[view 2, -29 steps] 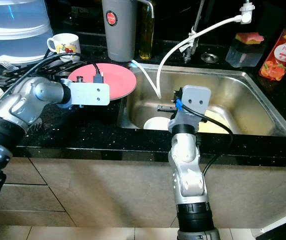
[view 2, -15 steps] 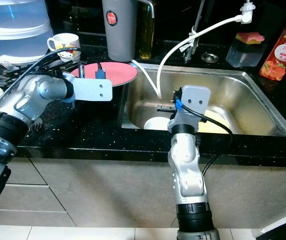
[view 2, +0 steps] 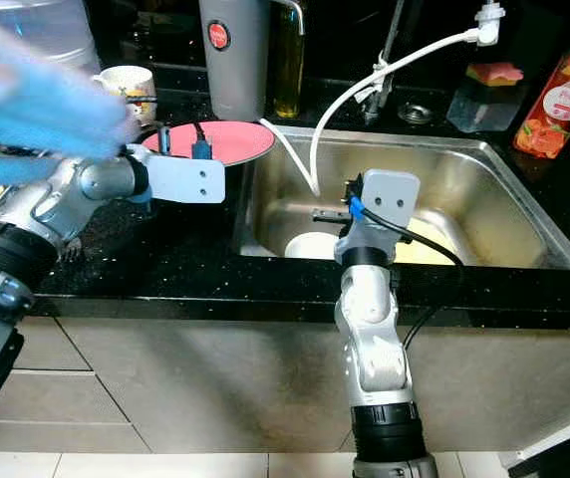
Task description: Kitchen organization
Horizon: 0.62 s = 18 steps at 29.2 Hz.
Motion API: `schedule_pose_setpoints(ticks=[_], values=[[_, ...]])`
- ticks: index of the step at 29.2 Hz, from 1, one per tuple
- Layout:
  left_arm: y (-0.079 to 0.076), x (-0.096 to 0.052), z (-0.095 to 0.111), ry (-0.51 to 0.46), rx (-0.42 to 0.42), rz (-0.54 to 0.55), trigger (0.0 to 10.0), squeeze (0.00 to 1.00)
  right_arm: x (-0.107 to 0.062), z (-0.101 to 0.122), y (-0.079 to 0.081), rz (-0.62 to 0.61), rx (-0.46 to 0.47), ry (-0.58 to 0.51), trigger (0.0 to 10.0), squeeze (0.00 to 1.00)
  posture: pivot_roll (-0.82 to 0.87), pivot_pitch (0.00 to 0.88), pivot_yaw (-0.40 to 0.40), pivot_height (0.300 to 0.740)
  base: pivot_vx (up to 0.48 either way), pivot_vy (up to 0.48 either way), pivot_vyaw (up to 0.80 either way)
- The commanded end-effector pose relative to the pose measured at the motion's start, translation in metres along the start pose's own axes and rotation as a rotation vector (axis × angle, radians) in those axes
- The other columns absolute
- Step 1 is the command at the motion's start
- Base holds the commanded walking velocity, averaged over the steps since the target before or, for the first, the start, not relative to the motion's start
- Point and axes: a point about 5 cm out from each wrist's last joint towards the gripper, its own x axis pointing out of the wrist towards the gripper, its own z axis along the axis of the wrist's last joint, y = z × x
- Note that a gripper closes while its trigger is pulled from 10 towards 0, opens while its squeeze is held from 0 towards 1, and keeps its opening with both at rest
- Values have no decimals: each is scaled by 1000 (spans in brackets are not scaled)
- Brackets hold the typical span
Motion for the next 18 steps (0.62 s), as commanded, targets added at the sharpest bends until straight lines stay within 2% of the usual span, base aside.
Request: schedule_pose_setpoints(ticks=[1, 2, 3, 4, 5, 11, 12, 13, 14, 15, 18], values=[[-2, 3, 13, -82, -45, -33, 10000, 0, 1, 4, -1, -2, 5, -8, 10000, 0, 232, 17, -57, 740, 0, 0, 0], [-2, 3, 13, -82, -45, -33, 10000, 0, 1, 4, -1, -2, 5, -8, 10000, 0, 232, 17, -57, 740, 0, 0, 0], [-5, 2, 18, -116, -53, -72, 10000, 702, 1, 4, -1, 0, 4, -8, 10000, 0, 228, 17, -58, 740, 0, 0, 0], [-6, 2, 18, -119, -43, -80, 10000, 702, 1, 4, -1, 1, 4, -8, 10000, 0, 228, 17, -58, 740, 0, 0, 0], [-6, 1, 17, -120, -43, -91, 10000, 1000, 1, 4, 0, 3, 4, -8, 10000, 0, 227, 14, -61, 740, 0, 0, 0], [-4, -1, 16, -118, -90, -110, 10000, 1000, 2, 4, 0, 7, 4, -8, 10000, 0, 228, 11, -61, 740, 0, 0, 0], [-5, -3, 17, -127, -99, -135, 10000, 824, 2, 4, 0, 7, 4, -8, 10000, 0, 228, 11, -61, 740, 0, 0, 0], [-6, -5, 18, -139, -104, -158, 10000, 216, 2, 4, 0, 8, 5, -9, 10000, 0, 226, 10, -63, 740, 0, 0, 0], [-8, -7, 19, -161, -114, -180, 10000, 0, 2, 4, 0, 9, 5, -10, 10000, 0, 226, 10, -63, 740, 0, 0, 0], [-8, -10, 23, -209, -147, -190, 10000, 0, 2, 5, 1, 10, 5, -11, 10000, 0, 224, 14, -62, 740, 0, 0, 0], [-4, -11, 24, -216, -154, -176, 10000, 0, 2, 5, 1, 9, 6, -11, 10000, 0, 227, 13, -60, 740, 0, 0, 0]])
